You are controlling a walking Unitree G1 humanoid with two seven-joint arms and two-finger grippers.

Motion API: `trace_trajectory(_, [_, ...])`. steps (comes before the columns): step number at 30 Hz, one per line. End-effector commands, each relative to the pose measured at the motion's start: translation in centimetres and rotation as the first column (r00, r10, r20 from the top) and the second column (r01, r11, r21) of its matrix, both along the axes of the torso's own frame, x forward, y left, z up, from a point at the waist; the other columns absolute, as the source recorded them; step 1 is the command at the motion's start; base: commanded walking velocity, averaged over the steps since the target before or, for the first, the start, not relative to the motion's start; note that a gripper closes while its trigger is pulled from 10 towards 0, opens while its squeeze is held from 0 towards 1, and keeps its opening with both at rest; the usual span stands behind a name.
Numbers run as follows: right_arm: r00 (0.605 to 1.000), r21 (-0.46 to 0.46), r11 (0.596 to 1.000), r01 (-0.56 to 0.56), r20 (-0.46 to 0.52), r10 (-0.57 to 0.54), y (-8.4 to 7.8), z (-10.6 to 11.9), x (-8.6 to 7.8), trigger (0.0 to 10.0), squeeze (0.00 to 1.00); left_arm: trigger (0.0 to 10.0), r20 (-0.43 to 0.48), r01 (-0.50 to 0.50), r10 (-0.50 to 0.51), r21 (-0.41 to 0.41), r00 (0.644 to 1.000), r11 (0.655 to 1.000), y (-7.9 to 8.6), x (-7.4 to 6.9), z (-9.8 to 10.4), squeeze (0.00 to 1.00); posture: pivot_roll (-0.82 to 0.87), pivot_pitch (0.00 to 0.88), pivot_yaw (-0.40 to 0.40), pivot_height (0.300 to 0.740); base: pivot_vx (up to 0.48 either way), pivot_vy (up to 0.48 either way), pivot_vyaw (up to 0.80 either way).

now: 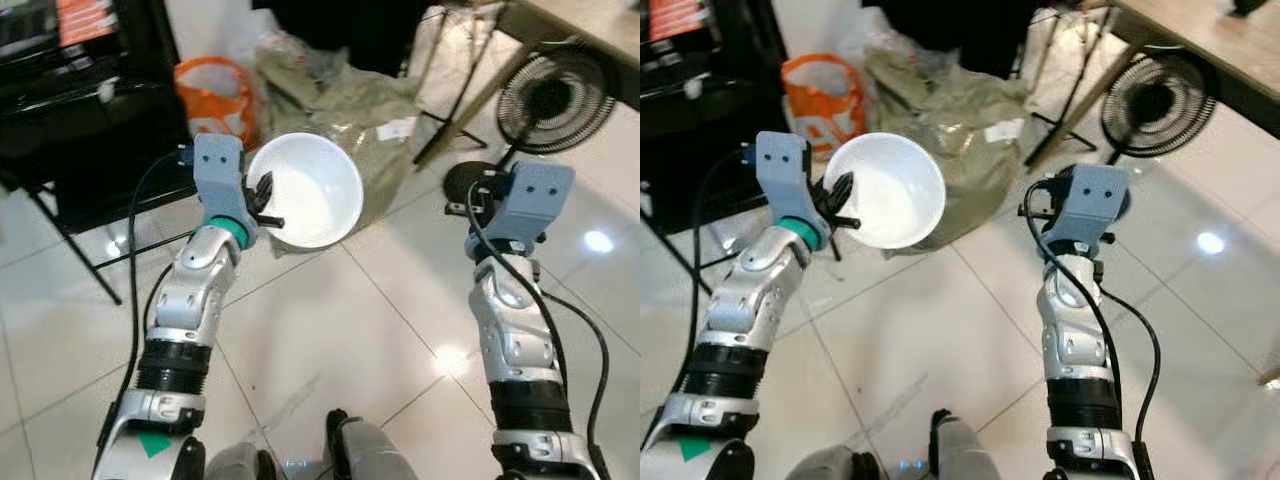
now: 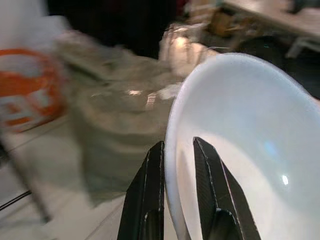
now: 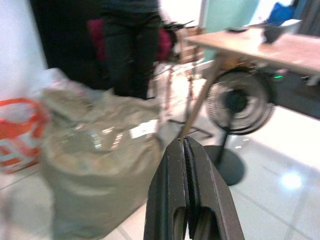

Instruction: Setting the table

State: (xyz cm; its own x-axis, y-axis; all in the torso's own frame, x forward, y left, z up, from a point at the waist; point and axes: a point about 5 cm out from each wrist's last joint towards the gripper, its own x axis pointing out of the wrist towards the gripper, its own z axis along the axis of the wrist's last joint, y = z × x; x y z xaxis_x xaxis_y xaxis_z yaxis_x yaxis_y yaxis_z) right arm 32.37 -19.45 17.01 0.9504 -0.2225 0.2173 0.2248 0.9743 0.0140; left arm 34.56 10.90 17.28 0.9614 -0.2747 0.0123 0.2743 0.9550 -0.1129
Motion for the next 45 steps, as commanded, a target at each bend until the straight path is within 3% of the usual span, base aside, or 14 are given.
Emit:
trace_trajectory(1, [1.0,0.002,1.0,0.007,-0.013,-0.007,-0.1,-0.4,-0.2,10.0,0.0,10.0,-0.012,-0.004,0.004,0.002,1.0,1.0,0.2,-0.1,-0.3,0.0,0.09,0.059,0.049,0.74,0.0,0.0,-0.8])
trace_trajectory(24, [1.0,-0.003,1.0,0.004,-0.009,-0.004,-0.2,-0.3,-0.1,10.0,0.0,10.0,-0.013,-0.029,0.029,0.025,0.999,0.999,0.5,0.1,-0.4,0.0,0.09,0.055,0.048,0.74,0.0,0.0,-0.8])
trace_trajectory(37, [0.999,-0.036,0.998,0.044,0.022,-0.043,-1.1,0.6,-0.6,10.0,0.0,10.0,0.029,-0.05,0.047,0.086,0.998,0.995,0.6,0.4,-0.2,0.0,0.07,0.059,0.052,0.74,0.0,0.0,-0.8])
trace_trajectory(45, [0.998,-0.05,0.997,0.055,0.015,-0.055,-1.6,0.4,-1.1,10.0,0.0,10.0,0.098,-0.067,0.05,0.179,0.994,0.981,0.5,0.8,0.4,0.0,0.05,0.066,0.067,0.74,0.0,0.0,-0.8])
